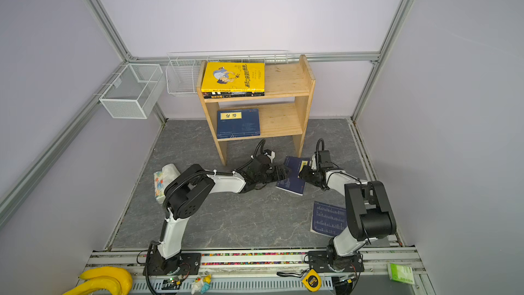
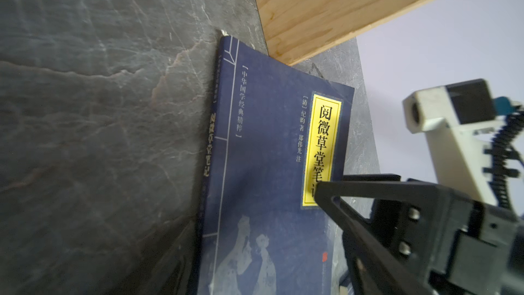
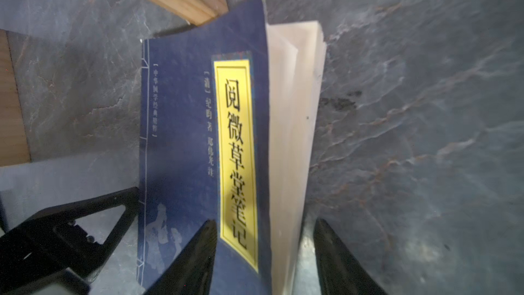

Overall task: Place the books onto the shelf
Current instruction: 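Grasp the blue yellow-label book's edges with both grippers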

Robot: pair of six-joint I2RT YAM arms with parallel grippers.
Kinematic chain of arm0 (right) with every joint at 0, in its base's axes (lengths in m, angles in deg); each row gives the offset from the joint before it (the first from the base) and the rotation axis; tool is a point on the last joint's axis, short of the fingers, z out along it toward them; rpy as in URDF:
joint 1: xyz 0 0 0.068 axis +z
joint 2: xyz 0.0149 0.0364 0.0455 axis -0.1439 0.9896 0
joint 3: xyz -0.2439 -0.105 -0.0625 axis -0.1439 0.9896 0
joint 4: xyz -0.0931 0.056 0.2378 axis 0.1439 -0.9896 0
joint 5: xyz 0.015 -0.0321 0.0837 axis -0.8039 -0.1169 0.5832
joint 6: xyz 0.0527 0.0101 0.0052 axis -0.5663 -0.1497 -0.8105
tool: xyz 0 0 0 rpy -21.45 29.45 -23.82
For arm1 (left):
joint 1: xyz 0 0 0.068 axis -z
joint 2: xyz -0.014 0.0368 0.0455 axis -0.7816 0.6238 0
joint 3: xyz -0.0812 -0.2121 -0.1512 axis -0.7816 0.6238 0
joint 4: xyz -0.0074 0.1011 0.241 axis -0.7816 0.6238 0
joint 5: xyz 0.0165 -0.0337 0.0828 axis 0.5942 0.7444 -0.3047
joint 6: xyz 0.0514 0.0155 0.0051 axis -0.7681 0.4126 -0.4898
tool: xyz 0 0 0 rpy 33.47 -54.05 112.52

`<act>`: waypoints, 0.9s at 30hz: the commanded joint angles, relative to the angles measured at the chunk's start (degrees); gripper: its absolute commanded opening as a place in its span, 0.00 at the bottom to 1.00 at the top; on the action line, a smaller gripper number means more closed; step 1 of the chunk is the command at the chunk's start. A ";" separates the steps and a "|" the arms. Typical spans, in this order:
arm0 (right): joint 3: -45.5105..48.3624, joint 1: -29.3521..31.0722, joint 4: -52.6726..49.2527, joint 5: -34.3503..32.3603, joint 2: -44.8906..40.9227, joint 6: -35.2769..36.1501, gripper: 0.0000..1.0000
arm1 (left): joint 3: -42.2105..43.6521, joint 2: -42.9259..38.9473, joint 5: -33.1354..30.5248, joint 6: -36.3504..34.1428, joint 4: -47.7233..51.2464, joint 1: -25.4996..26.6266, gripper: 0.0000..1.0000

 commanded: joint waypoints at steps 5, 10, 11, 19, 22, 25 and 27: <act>0.23 0.34 5.01 7.39 0.13 -2.15 0.46 | 0.54 0.62 1.23 0.85 -0.56 -0.15 0.82; 0.35 0.60 3.10 6.69 -4.25 -2.07 0.42 | 0.02 1.28 1.75 1.19 -0.74 -0.32 0.82; 0.34 0.68 2.81 6.70 -4.86 -2.03 0.42 | -0.07 1.34 1.88 1.40 -0.89 -0.40 0.82; 0.25 1.82 3.79 6.47 -3.13 -3.97 0.36 | 0.27 1.95 2.62 2.45 -2.47 -0.70 0.82; 1.31 2.26 5.63 7.29 -3.71 -4.99 0.31 | 0.62 1.90 2.70 2.51 -2.84 -0.75 0.82; 1.24 2.40 5.46 8.34 -4.00 -5.63 0.28 | 0.72 2.06 2.80 2.63 -2.98 -0.84 0.82; 1.24 2.74 4.91 7.98 -4.66 -5.48 0.28 | 0.72 2.20 2.90 2.84 -3.15 -0.88 0.81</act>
